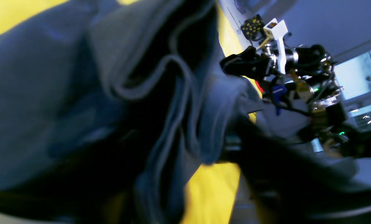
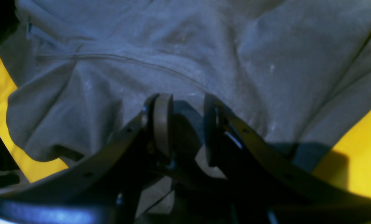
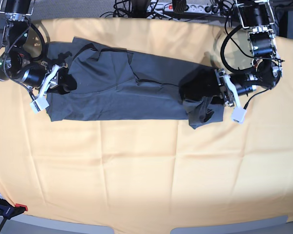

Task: Fold the T-shirt properly
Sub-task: 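Fold the held strip end toward the right gripper and lay it down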

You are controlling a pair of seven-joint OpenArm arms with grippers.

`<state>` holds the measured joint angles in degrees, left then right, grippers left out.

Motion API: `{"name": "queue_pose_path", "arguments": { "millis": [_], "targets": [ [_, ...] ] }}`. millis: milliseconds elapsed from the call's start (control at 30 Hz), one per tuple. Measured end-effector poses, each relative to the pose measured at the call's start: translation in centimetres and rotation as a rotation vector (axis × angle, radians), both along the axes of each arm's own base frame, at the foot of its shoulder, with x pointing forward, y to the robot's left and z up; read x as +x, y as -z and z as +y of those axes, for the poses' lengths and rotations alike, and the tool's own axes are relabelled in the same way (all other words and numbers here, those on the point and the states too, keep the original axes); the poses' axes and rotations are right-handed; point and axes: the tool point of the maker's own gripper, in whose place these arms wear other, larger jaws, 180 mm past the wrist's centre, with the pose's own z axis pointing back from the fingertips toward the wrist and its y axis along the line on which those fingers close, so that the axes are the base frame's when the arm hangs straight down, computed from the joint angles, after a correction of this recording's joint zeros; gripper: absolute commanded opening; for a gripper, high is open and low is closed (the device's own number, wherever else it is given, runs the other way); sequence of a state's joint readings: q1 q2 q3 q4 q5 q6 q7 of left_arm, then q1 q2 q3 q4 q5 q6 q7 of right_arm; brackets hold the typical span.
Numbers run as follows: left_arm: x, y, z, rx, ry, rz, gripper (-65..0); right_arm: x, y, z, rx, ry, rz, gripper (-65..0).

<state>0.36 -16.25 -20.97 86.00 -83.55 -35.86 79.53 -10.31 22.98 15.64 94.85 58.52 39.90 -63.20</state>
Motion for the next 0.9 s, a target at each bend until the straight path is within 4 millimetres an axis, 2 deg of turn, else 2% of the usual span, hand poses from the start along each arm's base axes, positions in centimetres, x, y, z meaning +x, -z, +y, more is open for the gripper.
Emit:
{"name": "queue_pose_path", "arguments": {
  "millis": [67,300,367,400,433,500,533,633,700,767,900],
  "targets": [
    [0.0,0.0,-0.3,-0.006,0.005,0.018,-22.3,0.0,0.0,0.0,0.0,0.0,0.001,-45.3],
    [0.1,0.0,-0.5,-0.02,-0.005,0.04,-22.3,0.0,0.0,0.0,0.0,0.0,0.0,-45.3],
    [0.0,-0.2,-0.6,-0.006,0.016,-0.019,-23.9,0.0,0.0,0.0,-0.001,0.0,0.0,-45.3],
    [0.0,-0.2,-0.5,0.003,0.024,-0.048,-28.0,0.0,0.0,0.0,-0.001,0.0,0.0,-45.3],
    [0.0,-0.3,-0.3,0.009,0.02,-0.066,-35.5,0.0,0.0,0.0,-0.001,0.0,0.0,-45.3],
    [0.4,-0.6,0.5,0.01,-0.01,-0.074,-56.7,0.0,0.0,0.0,-0.001,0.0,0.0,-45.3],
    [0.6,-0.7,1.0,0.011,-0.027,-0.08,-65.0,0.0,0.0,0.0,0.0,0.0,0.0,-45.3],
    [0.9,-0.6,2.3,0.036,-0.069,-0.083,-65.0,0.9,-0.6,0.0,-0.002,-0.002,-0.023,-45.3],
    [0.8,-0.5,2.3,0.033,-0.071,-0.079,-65.0,2.0,-1.5,0.0,-0.001,-0.001,-0.054,-45.3],
    [0.0,0.0,1.5,0.012,-0.054,-0.043,-65.0,2.7,-2.2,0.1,0.007,0.0,-0.078,-45.3],
    [-3.0,2.5,-1.1,0.013,0.043,0.045,-65.0,3.3,-2.6,0.0,0.003,-0.003,-0.092,-45.3]
  ]
}}
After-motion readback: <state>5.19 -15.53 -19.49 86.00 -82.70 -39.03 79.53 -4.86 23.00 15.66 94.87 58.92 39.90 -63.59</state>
